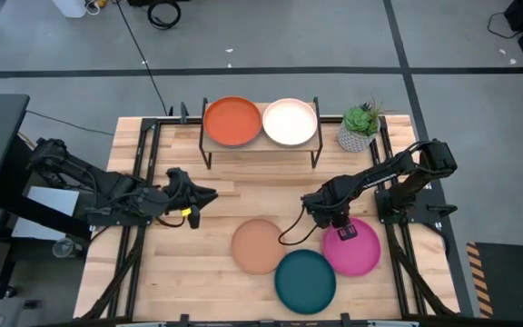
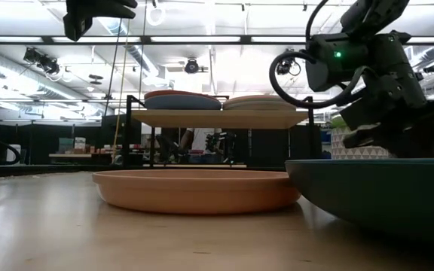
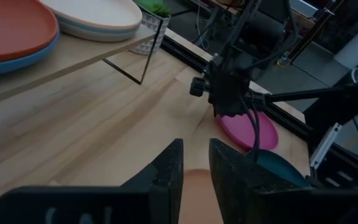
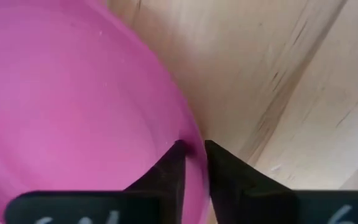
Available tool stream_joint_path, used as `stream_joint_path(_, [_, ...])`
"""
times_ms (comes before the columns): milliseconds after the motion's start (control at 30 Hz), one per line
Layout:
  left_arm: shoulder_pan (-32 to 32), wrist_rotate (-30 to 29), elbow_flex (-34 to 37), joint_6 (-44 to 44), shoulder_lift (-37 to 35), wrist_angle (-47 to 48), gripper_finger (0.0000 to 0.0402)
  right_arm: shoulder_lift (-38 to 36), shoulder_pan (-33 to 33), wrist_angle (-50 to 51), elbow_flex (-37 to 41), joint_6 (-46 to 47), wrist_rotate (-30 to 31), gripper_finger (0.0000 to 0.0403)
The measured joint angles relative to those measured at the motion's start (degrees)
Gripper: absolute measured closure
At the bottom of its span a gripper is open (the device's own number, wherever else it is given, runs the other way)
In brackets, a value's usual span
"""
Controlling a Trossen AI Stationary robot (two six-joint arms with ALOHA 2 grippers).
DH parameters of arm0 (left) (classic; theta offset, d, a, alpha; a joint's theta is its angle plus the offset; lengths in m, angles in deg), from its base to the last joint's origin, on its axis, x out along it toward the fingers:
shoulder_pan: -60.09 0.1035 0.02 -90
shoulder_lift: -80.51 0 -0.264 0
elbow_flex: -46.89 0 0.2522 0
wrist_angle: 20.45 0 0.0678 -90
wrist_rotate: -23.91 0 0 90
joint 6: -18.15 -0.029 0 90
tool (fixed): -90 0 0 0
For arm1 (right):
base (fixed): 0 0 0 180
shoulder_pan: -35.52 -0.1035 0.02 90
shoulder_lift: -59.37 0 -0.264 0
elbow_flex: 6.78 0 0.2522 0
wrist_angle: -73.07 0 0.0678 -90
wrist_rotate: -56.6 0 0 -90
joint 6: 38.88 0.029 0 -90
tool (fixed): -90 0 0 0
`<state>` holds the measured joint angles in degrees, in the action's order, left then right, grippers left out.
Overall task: Place and stack plates onto a shelf
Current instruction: Stack the pink plate on top of the orange plate on the shelf
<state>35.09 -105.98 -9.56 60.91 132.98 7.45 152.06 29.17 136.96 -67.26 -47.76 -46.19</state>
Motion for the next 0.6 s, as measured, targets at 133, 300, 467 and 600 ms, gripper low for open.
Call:
stream_joint_path(133, [0.0, 1.1, 0.0, -0.1, 0.0, 0.0, 0.0317, 0.0, 0.0, 1.0, 0.0, -0.5, 0.5, 0.0364])
stream_joint_path(300, [0.0, 1.1, 0.0, -0.1, 0.0, 0.0, 0.0317, 0.0, 0.0, 4.0, 0.0, -0.4, 0.2, 0.038])
stream_joint_path(467, [0.0, 2.1, 0.0, 0.0, 0.0, -0.2, 0.0317, 0.0, 0.3, 12.1, -1.1, -1.8, 1.6, 0.0377])
stream_joint_path(600, [0.0, 3.0, 0.0, -0.1, 0.0, -0.3, 0.0317, 0.0, 2.2, 18.8, -4.0, -1.7, 1.1, 0.0381])
